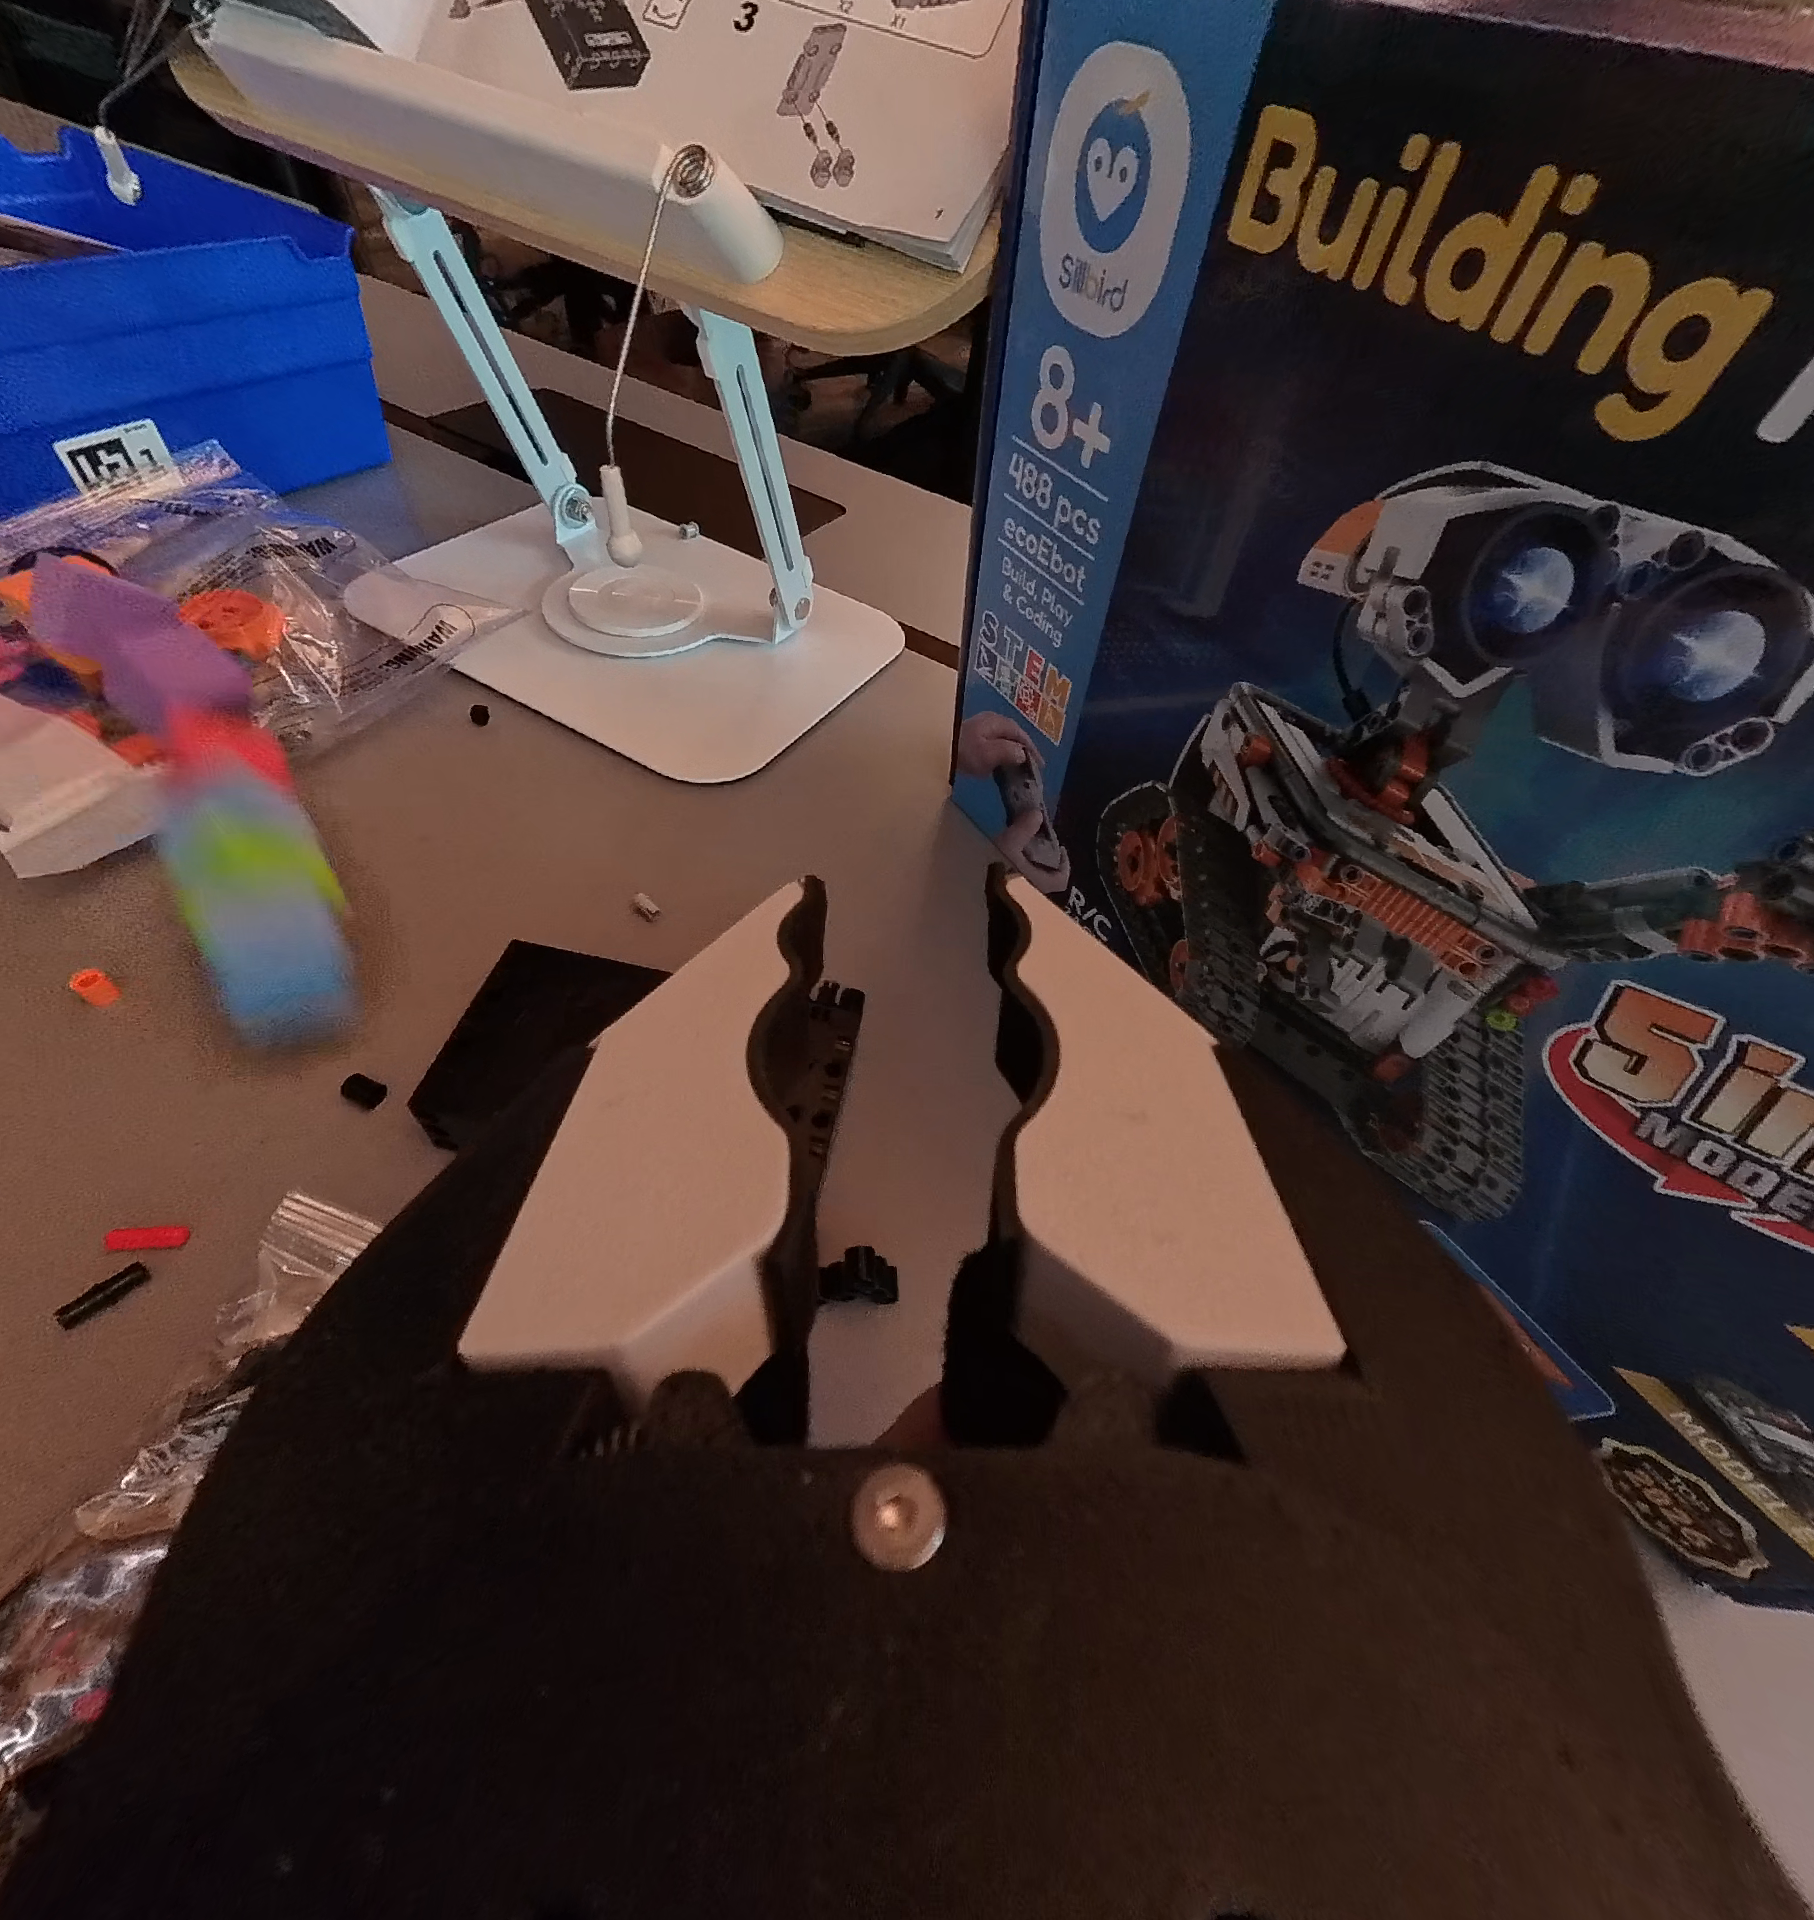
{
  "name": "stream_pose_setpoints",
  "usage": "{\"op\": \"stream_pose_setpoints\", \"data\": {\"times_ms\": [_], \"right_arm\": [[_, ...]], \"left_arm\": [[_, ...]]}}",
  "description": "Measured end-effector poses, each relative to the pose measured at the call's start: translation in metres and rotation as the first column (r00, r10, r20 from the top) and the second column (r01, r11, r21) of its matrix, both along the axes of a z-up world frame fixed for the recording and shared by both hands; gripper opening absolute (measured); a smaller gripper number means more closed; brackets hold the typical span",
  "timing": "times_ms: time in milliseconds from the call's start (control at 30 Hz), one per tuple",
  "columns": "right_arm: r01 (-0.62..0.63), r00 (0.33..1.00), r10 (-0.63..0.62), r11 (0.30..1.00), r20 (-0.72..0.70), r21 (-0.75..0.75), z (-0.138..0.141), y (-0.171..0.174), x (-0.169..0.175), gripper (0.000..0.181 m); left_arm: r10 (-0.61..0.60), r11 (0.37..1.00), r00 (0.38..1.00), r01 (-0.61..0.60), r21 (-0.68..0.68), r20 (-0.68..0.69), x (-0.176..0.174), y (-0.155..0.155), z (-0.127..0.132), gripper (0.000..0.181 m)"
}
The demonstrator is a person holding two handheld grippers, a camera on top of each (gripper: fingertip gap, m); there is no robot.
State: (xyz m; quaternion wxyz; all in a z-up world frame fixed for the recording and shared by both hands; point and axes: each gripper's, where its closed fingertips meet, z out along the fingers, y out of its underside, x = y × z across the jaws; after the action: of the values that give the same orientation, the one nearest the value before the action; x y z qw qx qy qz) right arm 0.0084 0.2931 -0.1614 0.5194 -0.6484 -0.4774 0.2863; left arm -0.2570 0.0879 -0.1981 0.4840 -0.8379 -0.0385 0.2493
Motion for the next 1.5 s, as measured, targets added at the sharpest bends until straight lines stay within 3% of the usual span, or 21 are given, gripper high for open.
{"op": "stream_pose_setpoints", "data": {"times_ms": [333,500,700,833,900,1000,1167,1300,1500], "right_arm": [[0.021,0.999,-0.023,0.999,-0.032,-0.043,0.003,0.007,0.007,0.032],[-0.010,1.000,0.010,1.000,0.000,-0.027,-0.002,0.000,0.002,0.033],[-0.060,0.998,0.060,0.998,0.023,0.001,-0.006,-0.010,-0.006,0.035],[-0.109,0.993,0.107,0.994,0.058,0.033,-0.013,-0.020,-0.017,0.036],[-0.117,0.989,0.111,0.992,0.100,0.052,-0.020,-0.022,-0.021,0.036],[-0.128,0.984,0.119,0.990,0.129,0.066,-0.025,-0.025,-0.025,0.036],[-0.120,0.985,0.111,0.991,0.128,0.065,-0.025,-0.023,-0.023,0.035],[-0.117,0.986,0.109,0.991,0.128,0.062,-0.024,-0.022,-0.023,0.035],[-0.120,0.985,0.111,0.991,0.130,0.065,-0.024,-0.023,-0.023,0.035]], "left_arm": [[-0.007,0.999,0.998,0.010,0.046,-0.056,0.002,-0.005,0.016,0.007],[-0.080,0.995,0.996,0.083,0.059,-0.048,0.012,-0.005,0.025,0.022],[-0.235,0.967,0.971,0.229,-0.112,-0.039,0.028,0.010,0.007,0.037],[-0.347,0.907,0.938,0.336,-0.253,0.001,0.045,0.017,-0.016,0.061],[-0.381,0.889,0.921,0.340,-0.307,-0.085,0.049,0.024,-0.018,0.057],[-0.365,0.898,0.916,0.299,-0.322,-0.168,0.046,0.036,-0.016,0.031],[-0.341,0.927,0.925,0.301,-0.221,-0.170,0.044,0.036,0.002,0.031],[-0.283,0.958,0.959,0.283,-0.036,-0.011,0.036,0.028,0.027,0.031],[-0.254,0.967,0.901,0.243,0.078,0.351,0.030,0.023,0.012,0.030]]}}
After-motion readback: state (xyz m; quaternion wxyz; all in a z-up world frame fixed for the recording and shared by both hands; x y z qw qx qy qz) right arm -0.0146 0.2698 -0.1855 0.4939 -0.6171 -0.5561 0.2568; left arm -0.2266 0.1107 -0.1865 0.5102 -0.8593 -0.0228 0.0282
